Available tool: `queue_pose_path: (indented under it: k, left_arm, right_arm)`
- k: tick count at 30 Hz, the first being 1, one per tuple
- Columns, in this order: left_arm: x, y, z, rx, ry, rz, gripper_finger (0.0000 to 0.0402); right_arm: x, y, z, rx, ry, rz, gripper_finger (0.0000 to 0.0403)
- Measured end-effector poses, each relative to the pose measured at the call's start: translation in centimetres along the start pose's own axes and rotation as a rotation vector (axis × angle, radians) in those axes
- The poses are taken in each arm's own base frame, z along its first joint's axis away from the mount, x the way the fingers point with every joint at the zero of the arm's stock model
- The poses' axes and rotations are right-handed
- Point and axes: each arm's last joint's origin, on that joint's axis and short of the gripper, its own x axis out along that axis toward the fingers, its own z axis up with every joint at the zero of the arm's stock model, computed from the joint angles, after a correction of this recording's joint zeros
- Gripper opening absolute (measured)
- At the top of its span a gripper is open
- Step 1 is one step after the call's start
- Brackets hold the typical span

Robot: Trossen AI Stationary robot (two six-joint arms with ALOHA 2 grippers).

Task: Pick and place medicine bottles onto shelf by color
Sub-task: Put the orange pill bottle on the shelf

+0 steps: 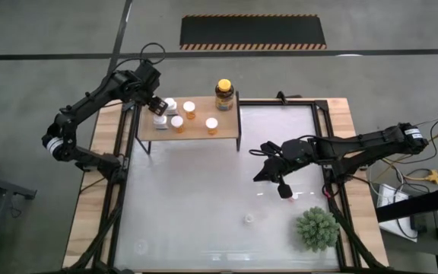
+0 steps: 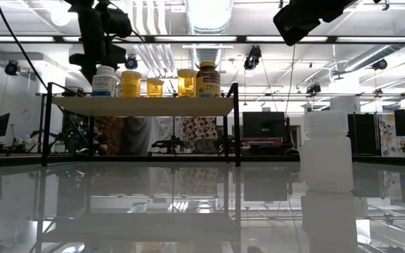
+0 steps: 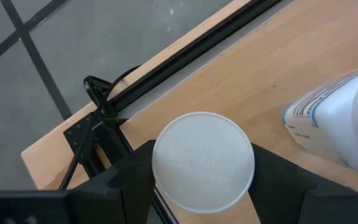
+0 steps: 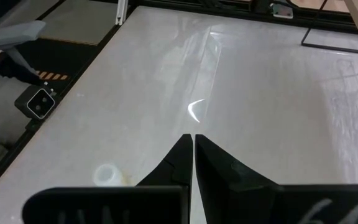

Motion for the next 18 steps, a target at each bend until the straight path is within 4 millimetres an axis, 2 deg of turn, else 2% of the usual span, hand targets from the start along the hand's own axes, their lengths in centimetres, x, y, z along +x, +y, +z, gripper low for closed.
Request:
queue_pose_path:
  k: [10, 18]
  left_arm:
    - [0.0, 0.0, -0.1, 0.011, 0.008, -0.001, 0.0239]
    - [-1.8, 0.5, -0.4, 0.035, -0.045, -0.004, 0.024]
  right_arm:
    - [0.0, 0.0, 0.0, 0.01, 0.0, 0.0, 0.0009]
    - [0.0, 0.0, 0.0, 0.043, 0.0, 0.0, 0.0009]
